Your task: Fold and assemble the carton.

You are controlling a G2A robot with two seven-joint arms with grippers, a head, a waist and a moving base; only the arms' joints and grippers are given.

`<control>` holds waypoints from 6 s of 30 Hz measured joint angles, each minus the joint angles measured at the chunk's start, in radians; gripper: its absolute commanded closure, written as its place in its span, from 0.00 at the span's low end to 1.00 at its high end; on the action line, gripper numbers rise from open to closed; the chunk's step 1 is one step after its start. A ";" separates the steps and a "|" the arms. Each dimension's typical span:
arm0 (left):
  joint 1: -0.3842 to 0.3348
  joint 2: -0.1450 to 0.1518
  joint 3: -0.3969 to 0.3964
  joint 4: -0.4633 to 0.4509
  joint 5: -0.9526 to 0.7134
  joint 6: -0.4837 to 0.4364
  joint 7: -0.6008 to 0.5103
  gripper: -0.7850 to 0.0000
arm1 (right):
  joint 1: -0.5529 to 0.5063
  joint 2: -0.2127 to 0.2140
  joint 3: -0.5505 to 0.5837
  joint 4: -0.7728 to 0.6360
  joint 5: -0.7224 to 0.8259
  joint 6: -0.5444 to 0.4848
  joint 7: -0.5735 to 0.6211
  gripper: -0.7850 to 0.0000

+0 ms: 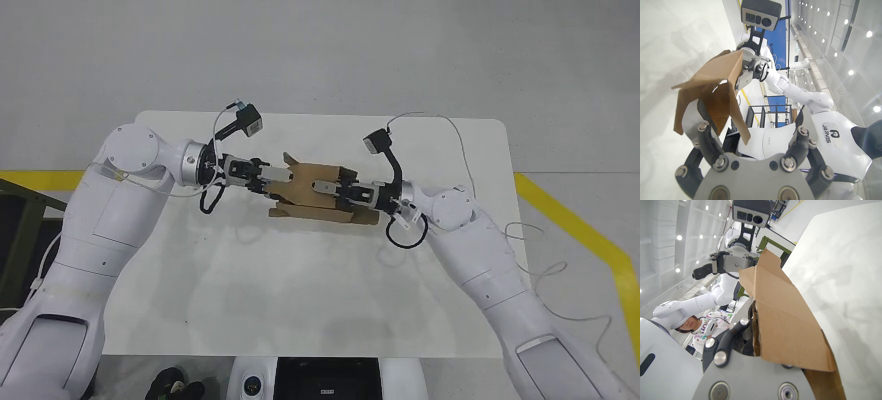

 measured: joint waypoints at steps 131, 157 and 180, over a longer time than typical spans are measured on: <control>0.017 0.019 0.003 -0.017 0.401 -0.128 0.223 0.00 | -0.058 0.001 0.025 -0.143 0.079 -0.026 0.007 1.00; 0.032 0.025 0.003 -0.002 0.437 -0.138 0.223 0.00 | -0.080 0.010 0.107 -0.132 0.016 -0.046 -0.150 1.00; 0.045 0.031 -0.009 -0.048 0.392 -0.115 0.202 0.00 | -0.066 -0.014 0.015 -0.108 -0.015 -0.007 -0.135 1.00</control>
